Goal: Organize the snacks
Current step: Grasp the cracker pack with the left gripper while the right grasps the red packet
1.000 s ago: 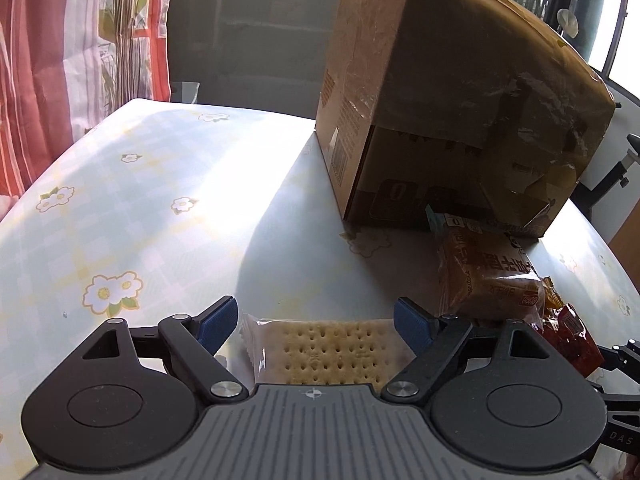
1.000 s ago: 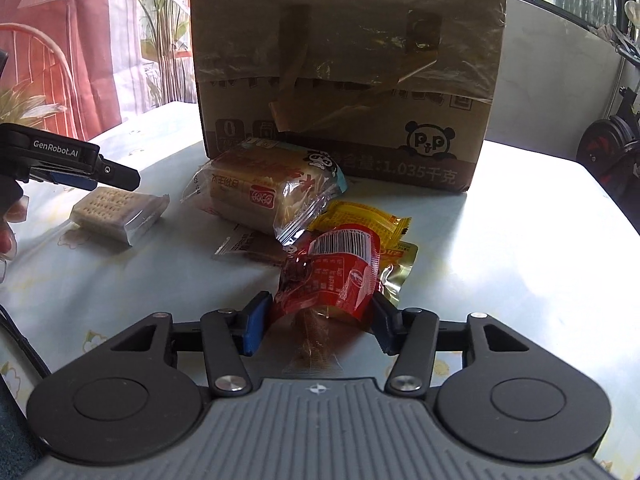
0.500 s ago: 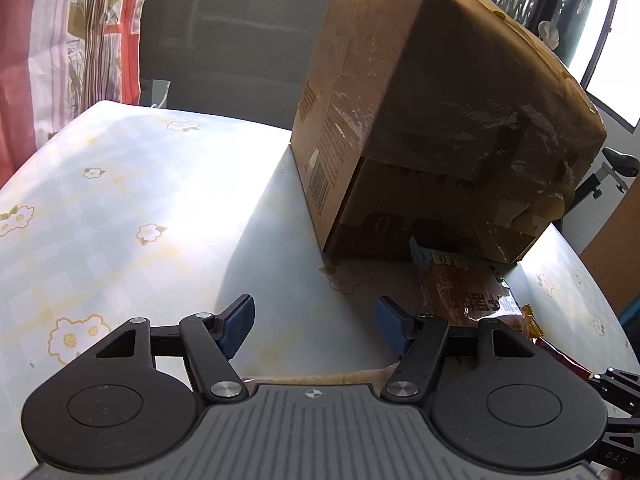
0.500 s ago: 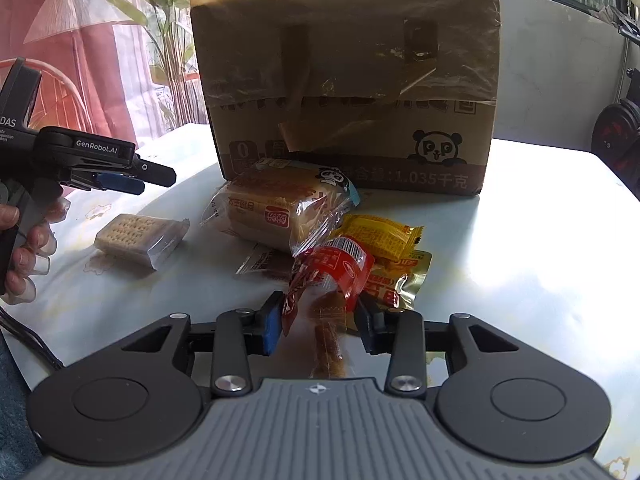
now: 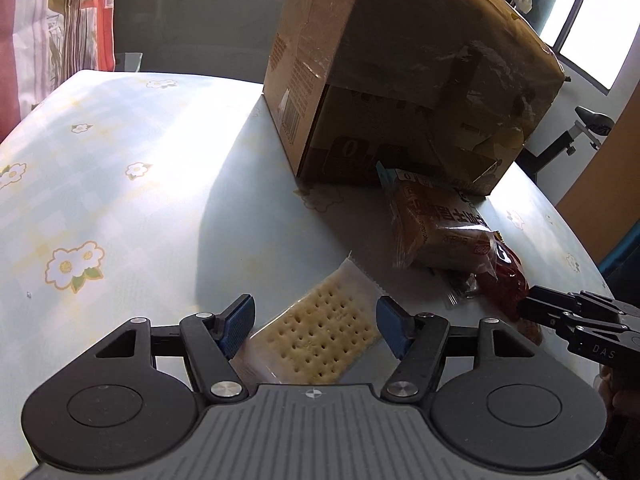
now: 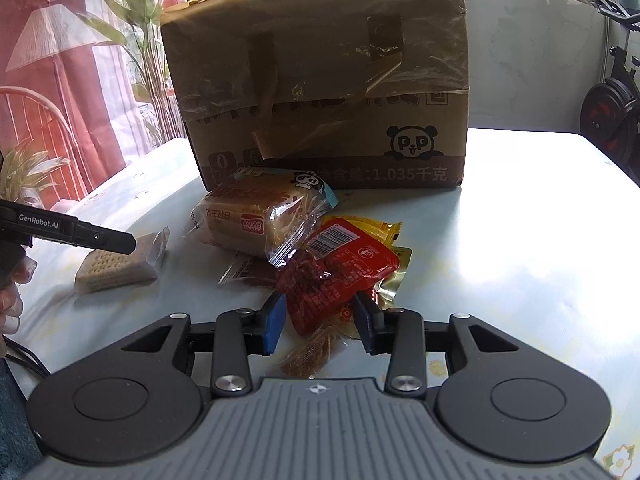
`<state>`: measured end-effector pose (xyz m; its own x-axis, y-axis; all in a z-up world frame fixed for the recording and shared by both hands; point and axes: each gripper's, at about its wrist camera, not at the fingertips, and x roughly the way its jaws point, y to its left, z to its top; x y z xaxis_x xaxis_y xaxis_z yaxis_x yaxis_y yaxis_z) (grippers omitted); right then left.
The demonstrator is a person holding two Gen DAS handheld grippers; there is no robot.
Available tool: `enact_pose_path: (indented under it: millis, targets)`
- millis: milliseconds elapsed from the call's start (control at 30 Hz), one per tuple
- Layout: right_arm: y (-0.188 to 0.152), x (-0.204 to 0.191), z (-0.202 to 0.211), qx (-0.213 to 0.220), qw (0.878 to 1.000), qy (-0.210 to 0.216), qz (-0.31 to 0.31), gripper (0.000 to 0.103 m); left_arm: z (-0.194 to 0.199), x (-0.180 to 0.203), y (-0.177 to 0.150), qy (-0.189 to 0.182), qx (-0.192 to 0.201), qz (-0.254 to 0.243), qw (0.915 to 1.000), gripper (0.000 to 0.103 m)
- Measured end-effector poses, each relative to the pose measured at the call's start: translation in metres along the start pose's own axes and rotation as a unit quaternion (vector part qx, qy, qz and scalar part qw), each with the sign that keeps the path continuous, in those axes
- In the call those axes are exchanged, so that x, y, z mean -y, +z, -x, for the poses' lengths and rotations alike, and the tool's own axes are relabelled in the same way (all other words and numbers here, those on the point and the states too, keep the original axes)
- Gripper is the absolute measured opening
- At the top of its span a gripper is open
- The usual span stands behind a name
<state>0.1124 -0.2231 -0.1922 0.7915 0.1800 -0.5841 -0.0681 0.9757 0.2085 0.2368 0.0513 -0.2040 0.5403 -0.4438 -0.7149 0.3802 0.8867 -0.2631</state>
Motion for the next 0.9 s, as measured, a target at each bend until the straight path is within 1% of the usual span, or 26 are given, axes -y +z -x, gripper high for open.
enact_pose_path:
  millis: [100,167,267,367,400,433,467,500,533,567,633,667,733,867,900]
  targets:
    - [-0.001,0.004,0.001,0.0,1.0,-0.002,-0.011,0.04,0.006,0.008,-0.005,-0.008,-0.002,-0.01,0.9999,0.072]
    - [-0.001,0.006,0.002,0.001,1.0,-0.001,-0.018,0.04,0.007,0.016,-0.007,0.0,-0.001,-0.027,0.9996,0.073]
    - [-0.001,0.007,0.002,0.001,1.0,0.002,-0.021,0.04,-0.003,0.03,-0.008,0.036,-0.011,-0.056,0.9977,0.073]
    - [0.0,0.006,0.003,-0.002,1.0,0.006,-0.021,0.042,-0.013,0.047,-0.014,0.08,-0.016,-0.091,0.9925,0.072]
    - [0.001,0.007,0.003,-0.002,1.0,0.008,-0.022,0.042,-0.015,0.052,-0.017,0.095,-0.012,-0.107,0.9896,0.069]
    - [0.001,0.007,0.004,-0.002,1.0,0.012,-0.024,0.042,-0.015,0.056,-0.019,0.092,-0.006,-0.115,0.989,0.058]
    - [0.002,0.007,0.004,-0.004,0.999,0.018,-0.026,0.044,-0.014,0.057,-0.02,0.08,-0.004,-0.116,0.99,0.05]
    - [0.002,0.006,0.003,-0.006,0.999,0.022,-0.026,0.047,-0.012,0.057,-0.021,0.064,-0.004,-0.108,0.9921,0.049]
    - [0.002,0.005,0.003,-0.008,0.999,0.023,-0.023,0.05,-0.011,0.056,-0.022,0.058,-0.002,-0.099,0.9934,0.048]
    - [0.003,0.004,0.001,-0.01,0.999,0.022,-0.021,0.051,-0.01,0.056,-0.024,0.053,0.007,-0.083,0.9951,0.048]
    - [0.004,0.002,-0.003,-0.018,0.999,0.02,-0.018,0.058,-0.005,0.053,-0.027,0.052,0.024,-0.062,0.9964,0.048]
    - [0.005,0.001,-0.006,-0.024,0.999,0.019,-0.02,0.06,-0.003,0.051,-0.028,0.051,0.031,-0.049,0.997,0.048]
    - [0.009,0.001,-0.009,-0.025,0.999,0.013,-0.028,0.066,0.004,0.047,-0.029,0.041,0.047,-0.024,0.9978,0.048]
    - [0.017,0.0,-0.016,-0.022,0.999,-0.011,-0.03,0.067,0.013,0.044,-0.028,0.039,0.083,-0.005,0.9958,0.048]
    - [0.02,0.002,-0.02,-0.022,0.999,-0.016,-0.04,0.067,0.015,0.043,-0.029,0.035,0.094,0.003,0.9949,0.048]
